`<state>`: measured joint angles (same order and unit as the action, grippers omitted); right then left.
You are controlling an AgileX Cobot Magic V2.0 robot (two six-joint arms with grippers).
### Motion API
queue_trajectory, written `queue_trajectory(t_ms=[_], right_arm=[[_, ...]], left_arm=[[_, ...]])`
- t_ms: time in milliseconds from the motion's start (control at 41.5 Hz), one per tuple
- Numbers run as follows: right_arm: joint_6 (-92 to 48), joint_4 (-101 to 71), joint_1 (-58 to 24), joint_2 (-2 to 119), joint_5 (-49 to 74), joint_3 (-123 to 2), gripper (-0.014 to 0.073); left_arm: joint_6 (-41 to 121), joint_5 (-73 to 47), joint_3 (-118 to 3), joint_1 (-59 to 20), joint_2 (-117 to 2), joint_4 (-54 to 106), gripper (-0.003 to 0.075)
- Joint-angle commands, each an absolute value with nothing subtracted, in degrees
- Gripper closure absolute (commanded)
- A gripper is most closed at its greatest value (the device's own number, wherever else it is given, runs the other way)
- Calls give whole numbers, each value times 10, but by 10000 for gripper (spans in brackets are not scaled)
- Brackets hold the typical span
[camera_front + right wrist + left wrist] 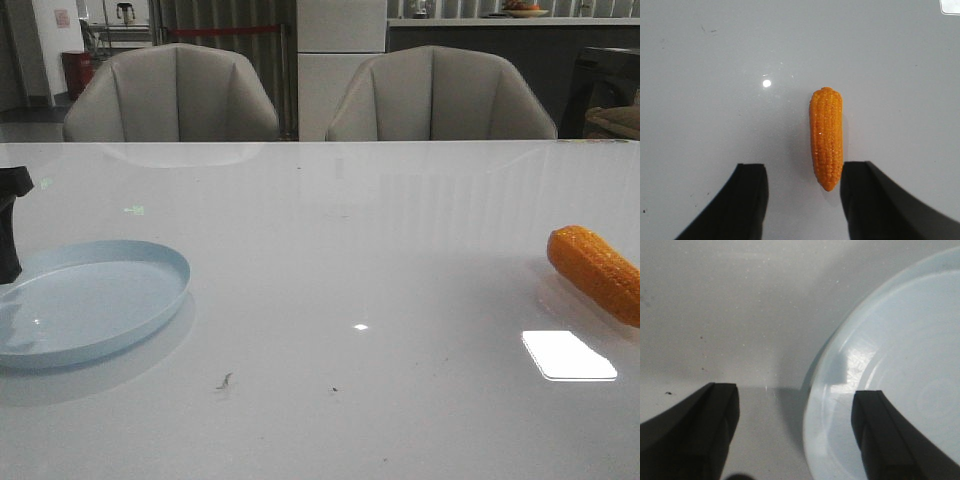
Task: Place corn on plate with both arms
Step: 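Lower the left gripper to the rim of the pale blue plate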
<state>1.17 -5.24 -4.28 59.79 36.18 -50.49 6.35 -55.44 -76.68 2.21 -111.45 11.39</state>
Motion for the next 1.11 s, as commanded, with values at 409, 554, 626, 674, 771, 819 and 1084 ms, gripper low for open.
queue_trajectory(t_ms=[409, 554, 626, 674, 771, 819, 1084], right_arm=[[8, -54, -44, 591, 330, -528, 145], [8, -54, -44, 591, 330, -528, 145], [8, -54, -44, 591, 330, -528, 145], [8, -54, -44, 591, 330, -528, 145], [8, -54, -44, 591, 330, -528, 145], [8, -54, -44, 591, 331, -528, 145], [8, -54, -44, 591, 331, -528, 145]], left_arm=[[58, -551, -782, 19, -1087, 125, 433], [58, -551, -782, 19, -1089, 125, 407], [58, -553, -782, 18, -1094, 126, 385], [58, -556, -782, 18, -1099, 127, 378], [58, -566, -782, 16, -1113, 127, 378], [58, -571, -782, 13, -1118, 127, 379], [58, -565, -782, -7, -1123, 127, 500]])
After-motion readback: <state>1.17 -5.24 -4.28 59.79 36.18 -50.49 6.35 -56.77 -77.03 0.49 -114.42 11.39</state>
